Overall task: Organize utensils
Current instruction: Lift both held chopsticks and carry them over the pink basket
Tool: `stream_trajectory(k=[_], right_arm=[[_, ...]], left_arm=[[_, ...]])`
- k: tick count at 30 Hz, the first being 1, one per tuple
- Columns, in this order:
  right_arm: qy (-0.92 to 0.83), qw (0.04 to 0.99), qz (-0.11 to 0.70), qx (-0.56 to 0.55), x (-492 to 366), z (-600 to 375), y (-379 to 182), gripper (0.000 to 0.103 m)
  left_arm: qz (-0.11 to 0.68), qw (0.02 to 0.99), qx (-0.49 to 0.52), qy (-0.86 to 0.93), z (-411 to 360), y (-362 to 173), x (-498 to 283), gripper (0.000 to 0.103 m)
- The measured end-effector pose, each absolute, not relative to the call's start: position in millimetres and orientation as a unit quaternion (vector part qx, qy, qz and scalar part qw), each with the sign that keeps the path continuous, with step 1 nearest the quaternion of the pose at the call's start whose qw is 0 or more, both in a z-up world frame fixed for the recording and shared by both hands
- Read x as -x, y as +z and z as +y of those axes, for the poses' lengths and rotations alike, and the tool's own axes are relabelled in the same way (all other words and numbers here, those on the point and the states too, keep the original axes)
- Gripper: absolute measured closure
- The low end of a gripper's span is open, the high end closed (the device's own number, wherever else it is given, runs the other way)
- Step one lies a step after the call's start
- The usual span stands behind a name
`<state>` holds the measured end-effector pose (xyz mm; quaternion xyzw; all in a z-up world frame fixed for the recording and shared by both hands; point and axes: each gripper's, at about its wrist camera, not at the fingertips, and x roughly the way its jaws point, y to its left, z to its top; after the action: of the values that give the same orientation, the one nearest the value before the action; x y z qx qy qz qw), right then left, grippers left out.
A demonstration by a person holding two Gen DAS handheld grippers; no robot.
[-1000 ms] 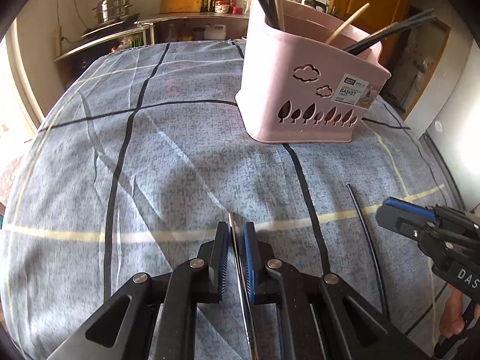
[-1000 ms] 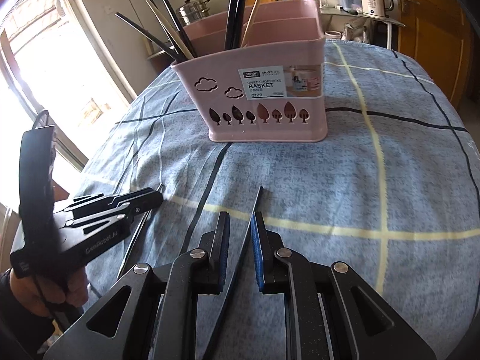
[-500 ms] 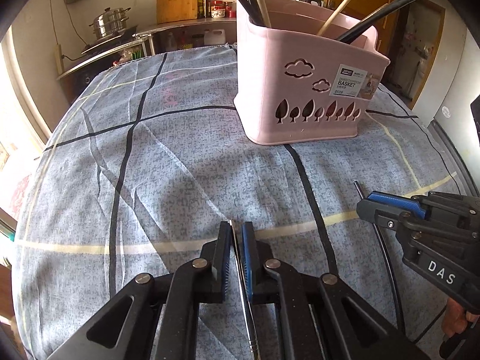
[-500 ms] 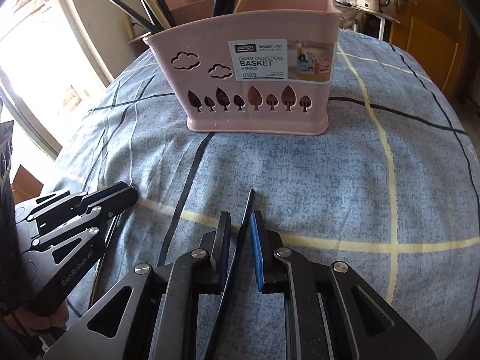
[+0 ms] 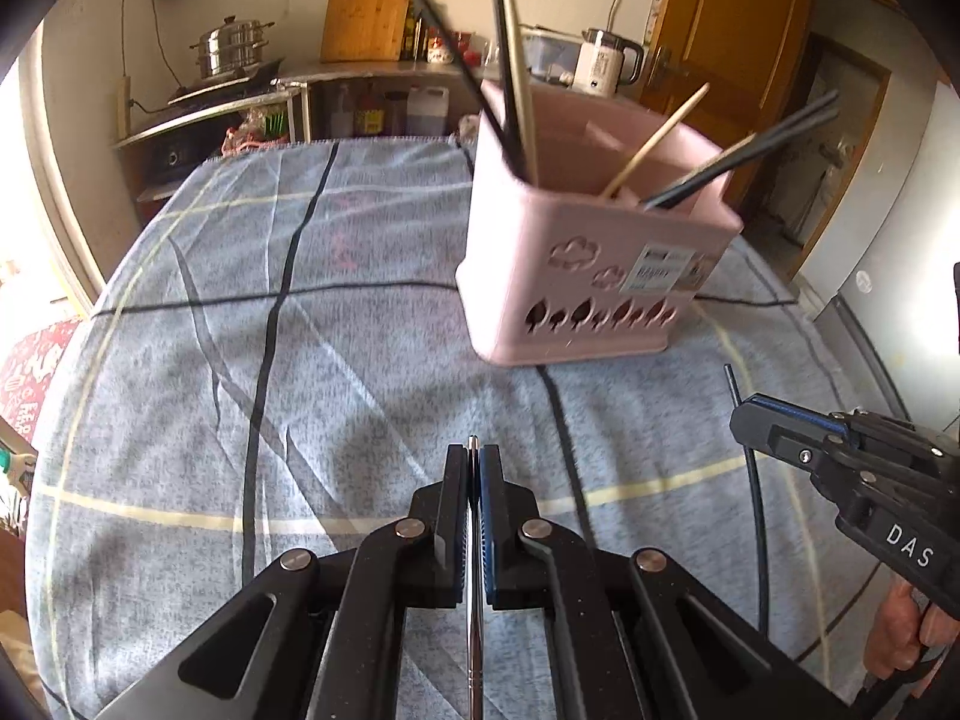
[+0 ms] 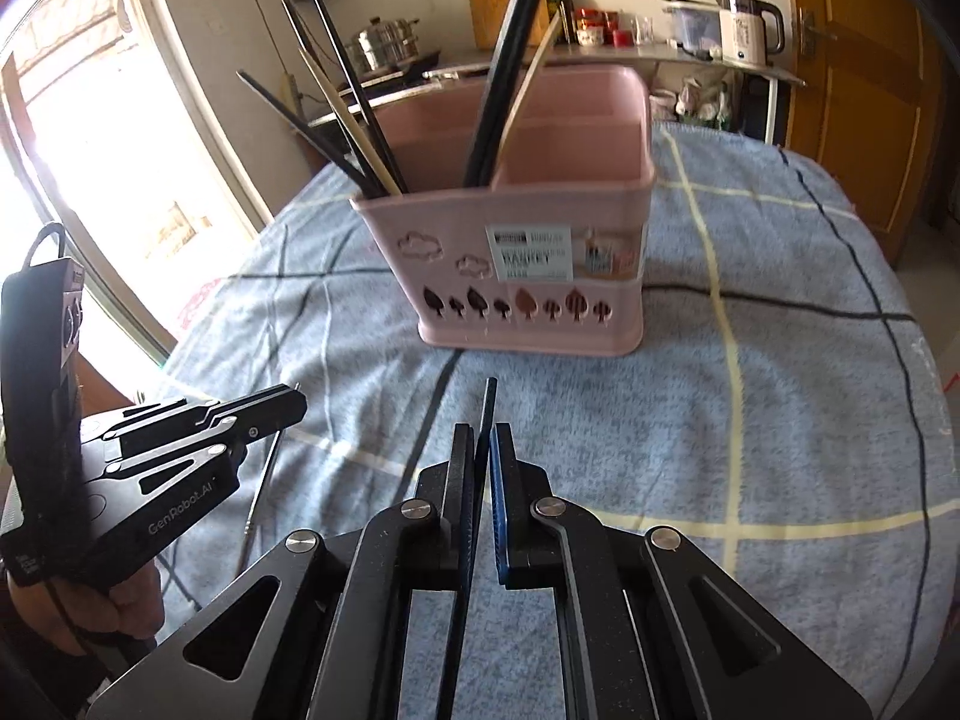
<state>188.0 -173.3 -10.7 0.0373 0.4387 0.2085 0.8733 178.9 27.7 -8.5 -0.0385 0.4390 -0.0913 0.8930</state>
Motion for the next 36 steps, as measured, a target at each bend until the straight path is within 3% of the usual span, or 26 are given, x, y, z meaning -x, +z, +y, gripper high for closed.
stream_trajectory(k=[23, 36], right_arm=[[0.211, 0.926, 0.309, -0.054, -189.2, -200.9, 87.8, 0.099], [0.204, 0.932, 0.295, -0.054, -168.4, -217.0, 94.7, 0.099]], left_arm=[[0.340, 0.930, 0.038, -0.133, 14.4, 102.4, -191.6, 0.100], [0.351, 0.925, 0.042, -0.137, 13.9, 91.2, -182.8, 0.100]])
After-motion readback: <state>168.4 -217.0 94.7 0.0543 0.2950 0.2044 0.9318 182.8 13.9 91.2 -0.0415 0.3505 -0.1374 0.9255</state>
